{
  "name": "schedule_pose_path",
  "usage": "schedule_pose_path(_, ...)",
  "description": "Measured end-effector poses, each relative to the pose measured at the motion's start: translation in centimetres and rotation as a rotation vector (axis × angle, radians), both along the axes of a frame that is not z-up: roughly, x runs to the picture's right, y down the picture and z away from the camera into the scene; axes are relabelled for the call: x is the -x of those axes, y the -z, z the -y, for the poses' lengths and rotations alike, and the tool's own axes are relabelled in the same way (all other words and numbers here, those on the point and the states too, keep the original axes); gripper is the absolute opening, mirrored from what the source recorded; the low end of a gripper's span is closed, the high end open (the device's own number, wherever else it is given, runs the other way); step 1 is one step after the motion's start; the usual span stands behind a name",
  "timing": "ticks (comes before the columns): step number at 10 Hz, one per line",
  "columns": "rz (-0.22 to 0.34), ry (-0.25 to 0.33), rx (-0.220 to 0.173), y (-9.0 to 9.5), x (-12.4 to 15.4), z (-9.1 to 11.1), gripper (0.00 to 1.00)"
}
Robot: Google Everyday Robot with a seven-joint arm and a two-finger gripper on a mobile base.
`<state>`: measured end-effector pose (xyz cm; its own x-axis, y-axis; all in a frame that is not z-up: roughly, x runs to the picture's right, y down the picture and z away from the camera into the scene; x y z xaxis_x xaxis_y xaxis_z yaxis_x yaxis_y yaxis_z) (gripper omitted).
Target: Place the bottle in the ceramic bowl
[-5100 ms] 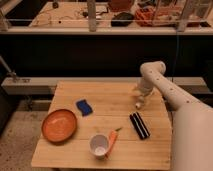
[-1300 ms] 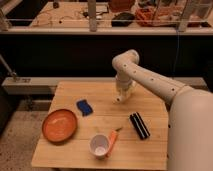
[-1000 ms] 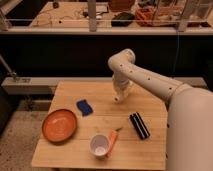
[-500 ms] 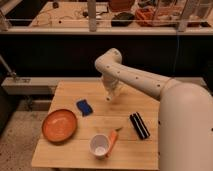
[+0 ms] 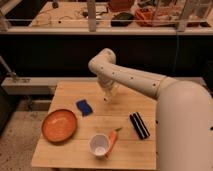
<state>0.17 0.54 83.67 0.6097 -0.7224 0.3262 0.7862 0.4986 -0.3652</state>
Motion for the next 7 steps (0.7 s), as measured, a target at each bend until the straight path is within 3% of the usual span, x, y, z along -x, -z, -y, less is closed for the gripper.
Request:
schedule_pose_path(2, 0.012, 0.026, -0.009, 0.2, 2.5, -0.1, 0.01)
schedule_pose_path(5, 0.017, 0.061, -0.010, 0.9, 2.8, -0.6, 0.01)
schedule_pose_path(7, 0.034, 0.072, -0.019, 1.4, 4.6, -0.8, 0.01)
